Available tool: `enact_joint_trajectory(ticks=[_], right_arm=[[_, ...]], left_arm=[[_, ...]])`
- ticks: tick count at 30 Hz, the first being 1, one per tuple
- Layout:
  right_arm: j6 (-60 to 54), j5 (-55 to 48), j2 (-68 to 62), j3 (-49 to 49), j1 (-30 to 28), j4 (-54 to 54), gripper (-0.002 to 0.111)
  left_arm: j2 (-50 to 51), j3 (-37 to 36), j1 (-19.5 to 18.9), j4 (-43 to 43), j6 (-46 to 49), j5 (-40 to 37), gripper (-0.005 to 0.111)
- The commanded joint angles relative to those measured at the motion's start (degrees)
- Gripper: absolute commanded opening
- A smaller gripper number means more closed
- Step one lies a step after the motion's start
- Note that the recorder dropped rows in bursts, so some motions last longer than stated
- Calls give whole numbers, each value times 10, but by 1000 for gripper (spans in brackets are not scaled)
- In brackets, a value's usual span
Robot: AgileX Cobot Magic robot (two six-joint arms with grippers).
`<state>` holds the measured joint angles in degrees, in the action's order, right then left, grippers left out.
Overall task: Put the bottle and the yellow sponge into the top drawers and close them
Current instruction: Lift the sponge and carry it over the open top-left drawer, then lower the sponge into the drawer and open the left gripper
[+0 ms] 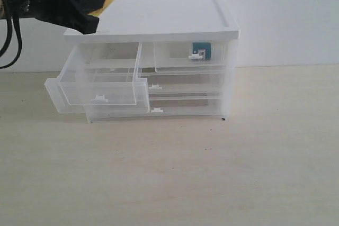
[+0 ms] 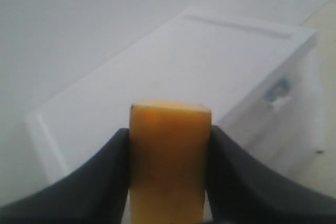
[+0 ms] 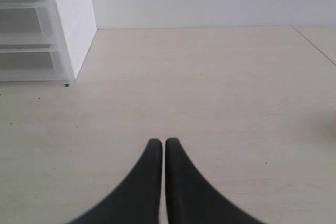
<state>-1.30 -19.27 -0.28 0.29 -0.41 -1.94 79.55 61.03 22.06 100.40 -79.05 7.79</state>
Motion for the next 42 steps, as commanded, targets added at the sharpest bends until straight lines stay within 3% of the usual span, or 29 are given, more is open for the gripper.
enact_joint_trajectory(ticks=[1,4,7,10,15,18,21,24,30,35,39,42], right_arm=[[-1,2,3,-3,-2,1,0],[-1,2,3,-3,-2,1,0],[-1,2,3,-3,-2,1,0],[-1,2,3,-3,-2,1,0],[-1,2,3,-3,-2,1,0],[-1,2,3,-3,-2,1,0],[-1,2,3,-3,-2,1,0],[-1,2,3,-3,-2,1,0],[-1,2,3,-3,-2,1,0],[-1,2,3,-3,-2,1,0],[-1,2,3,-3,-2,1,0],[-1,2,3,-3,-2,1,0]], left_arm=[[-5,3,-3,-4,53,-126,4],[-5,3,-3,-5,56,-198,4],[-5,3,-3,-112,91,-252,4],[-5,3,-3,-278,240,-280,4],[-5,4,-3,-591,601,-329,4],[-19,4,-3,-775,781,-304,4],[-27,4,-3,-874,879,-287,4],[-12,11,-3,-966,998,-338,4],[40,114,-3,-1030,1204,-469,4],[98,198,-4,-1063,1274,-576,4],[140,245,-10,-1190,1380,-586,4],[162,261,-19,-1204,1392,-586,4]])
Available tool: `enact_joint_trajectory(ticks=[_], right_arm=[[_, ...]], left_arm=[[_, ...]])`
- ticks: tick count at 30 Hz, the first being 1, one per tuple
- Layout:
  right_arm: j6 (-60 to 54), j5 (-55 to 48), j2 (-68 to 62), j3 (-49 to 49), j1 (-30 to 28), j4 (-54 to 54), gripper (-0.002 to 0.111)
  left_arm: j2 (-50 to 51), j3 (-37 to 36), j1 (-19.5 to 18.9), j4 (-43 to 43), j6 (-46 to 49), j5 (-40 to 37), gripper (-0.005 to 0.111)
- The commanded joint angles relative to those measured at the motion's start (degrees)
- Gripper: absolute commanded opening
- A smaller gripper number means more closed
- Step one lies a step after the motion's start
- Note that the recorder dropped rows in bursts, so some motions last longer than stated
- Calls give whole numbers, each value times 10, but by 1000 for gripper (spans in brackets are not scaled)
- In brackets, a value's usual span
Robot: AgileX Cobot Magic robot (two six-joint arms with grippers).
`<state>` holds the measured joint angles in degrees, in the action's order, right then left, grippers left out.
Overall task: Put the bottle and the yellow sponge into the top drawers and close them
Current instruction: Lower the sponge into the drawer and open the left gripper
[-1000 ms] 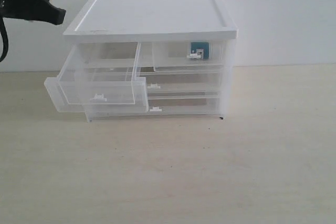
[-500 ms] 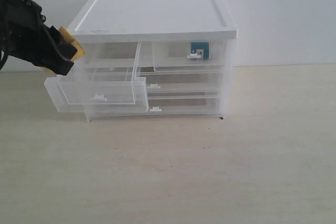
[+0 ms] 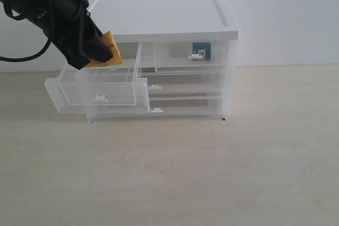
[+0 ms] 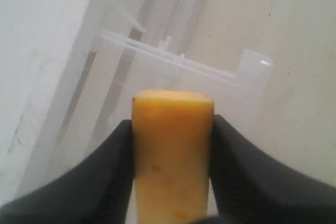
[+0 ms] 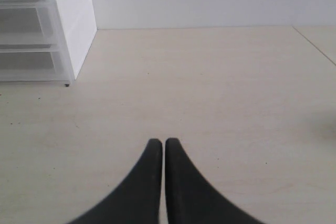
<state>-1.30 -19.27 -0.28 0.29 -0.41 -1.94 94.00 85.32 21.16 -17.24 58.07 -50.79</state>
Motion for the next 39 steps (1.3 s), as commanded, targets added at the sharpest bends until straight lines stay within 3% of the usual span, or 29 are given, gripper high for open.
enact_joint_trajectory(ticks=[1,11,21,23,31,34,39], right_arm=[[-1,2,3,-3,-2,1,0],[-1,2,3,-3,-2,1,0],[-1,2,3,-3,-2,1,0],[-1,2,3,-3,-2,1,0],[-1,2,3,-3,-2,1,0],[-1,2,3,-3,-2,1,0],[-1,2,3,-3,-2,1,0]], left_arm=[[21,19,-13,-27,24,0,4],[52,20,-59,-67,34,23,4],[93,20,-59,-84,17,81,5],[95,20,-59,-85,5,97,11],[95,20,-59,-85,-4,100,59],[95,20,-59,-85,-17,103,67],[84,20,-59,-68,-17,108,68]])
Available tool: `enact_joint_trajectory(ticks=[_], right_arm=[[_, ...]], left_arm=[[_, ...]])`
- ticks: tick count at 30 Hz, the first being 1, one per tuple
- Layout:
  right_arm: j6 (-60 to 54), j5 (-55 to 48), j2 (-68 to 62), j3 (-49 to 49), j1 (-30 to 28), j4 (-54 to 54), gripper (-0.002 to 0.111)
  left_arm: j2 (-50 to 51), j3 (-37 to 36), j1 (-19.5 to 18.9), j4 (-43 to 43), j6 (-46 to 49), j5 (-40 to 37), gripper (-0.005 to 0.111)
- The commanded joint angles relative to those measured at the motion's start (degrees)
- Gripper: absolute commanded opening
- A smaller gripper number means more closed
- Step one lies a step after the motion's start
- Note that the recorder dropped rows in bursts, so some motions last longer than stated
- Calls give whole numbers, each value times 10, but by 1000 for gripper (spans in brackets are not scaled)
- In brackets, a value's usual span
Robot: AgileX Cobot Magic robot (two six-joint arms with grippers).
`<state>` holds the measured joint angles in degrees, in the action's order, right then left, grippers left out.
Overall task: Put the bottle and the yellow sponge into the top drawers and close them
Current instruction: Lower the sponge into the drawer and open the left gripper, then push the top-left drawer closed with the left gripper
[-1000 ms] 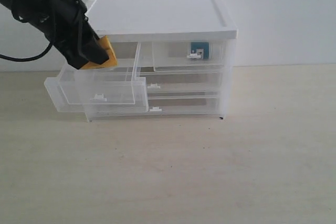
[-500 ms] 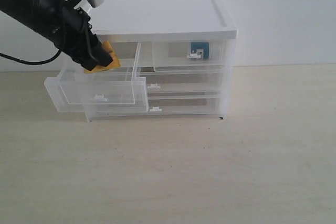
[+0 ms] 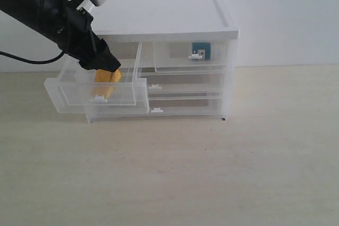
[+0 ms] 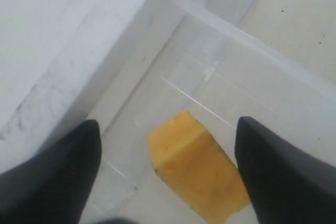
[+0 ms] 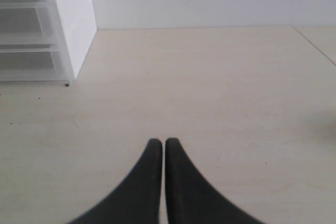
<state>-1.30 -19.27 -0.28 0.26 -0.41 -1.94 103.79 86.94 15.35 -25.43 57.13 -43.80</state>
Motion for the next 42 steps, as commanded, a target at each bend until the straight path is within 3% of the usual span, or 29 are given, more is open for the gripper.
enact_joint_trajectory(ticks=[1,8,10,12,14,15,21,25,32,42], right_arm=[[-1,2,3,-3,-2,1,0],[-1,2,3,-3,-2,1,0],[-1,2,3,-3,-2,1,0],[-1,2,3,-3,-2,1,0],[-1,2,3,-3,-2,1,0],[-1,2,3,-3,-2,1,0],[-1,2,3,-3,-2,1,0],[-1,2,3,-3,-2,1,0],[0,2,3,-3,-2,1,0],[0,2,3,-3,-2,1,0]], left_arm=[[-20,4,-1,18,-8,38,68],[-90,4,-1,58,-79,15,64],[-107,4,-1,59,-82,-18,54],[-120,4,-1,65,-82,-68,35],[-133,4,-1,82,-80,-109,8],[-138,4,-1,84,-83,-127,5],[-163,-36,-1,59,-68,-262,4],[-170,-101,-1,19,-44,-262,4],[-170,-179,27,23,-42,-114,4],[-144,-185,27,19,-49,-39,4]])
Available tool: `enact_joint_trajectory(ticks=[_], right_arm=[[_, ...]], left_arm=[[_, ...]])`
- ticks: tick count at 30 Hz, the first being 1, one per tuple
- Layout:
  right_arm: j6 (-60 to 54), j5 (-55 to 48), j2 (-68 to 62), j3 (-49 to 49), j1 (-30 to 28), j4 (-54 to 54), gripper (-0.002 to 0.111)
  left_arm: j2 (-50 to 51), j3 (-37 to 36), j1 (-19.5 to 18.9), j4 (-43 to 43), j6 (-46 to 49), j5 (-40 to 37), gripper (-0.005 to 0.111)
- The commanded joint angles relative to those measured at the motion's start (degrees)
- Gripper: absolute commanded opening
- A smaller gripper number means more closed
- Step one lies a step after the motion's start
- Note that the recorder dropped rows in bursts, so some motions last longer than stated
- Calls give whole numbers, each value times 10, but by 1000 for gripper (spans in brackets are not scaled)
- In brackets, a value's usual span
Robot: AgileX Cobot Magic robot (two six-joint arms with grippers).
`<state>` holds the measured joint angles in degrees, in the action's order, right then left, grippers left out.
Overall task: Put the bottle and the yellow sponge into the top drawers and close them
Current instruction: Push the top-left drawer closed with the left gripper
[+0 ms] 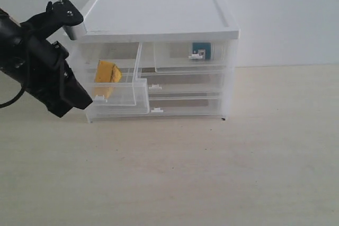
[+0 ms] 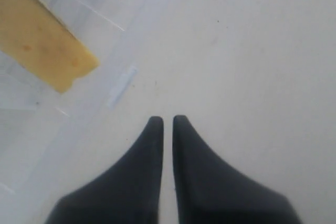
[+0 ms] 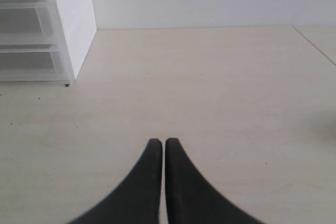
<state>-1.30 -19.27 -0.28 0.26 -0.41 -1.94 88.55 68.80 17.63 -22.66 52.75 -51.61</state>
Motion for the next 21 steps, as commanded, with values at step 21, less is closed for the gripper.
enact_joint_trajectory(ticks=[21], right_arm=[[0,2,3,-3,-2,1,0]], left_arm=[[48,-4,2,-37,-9,230,4]])
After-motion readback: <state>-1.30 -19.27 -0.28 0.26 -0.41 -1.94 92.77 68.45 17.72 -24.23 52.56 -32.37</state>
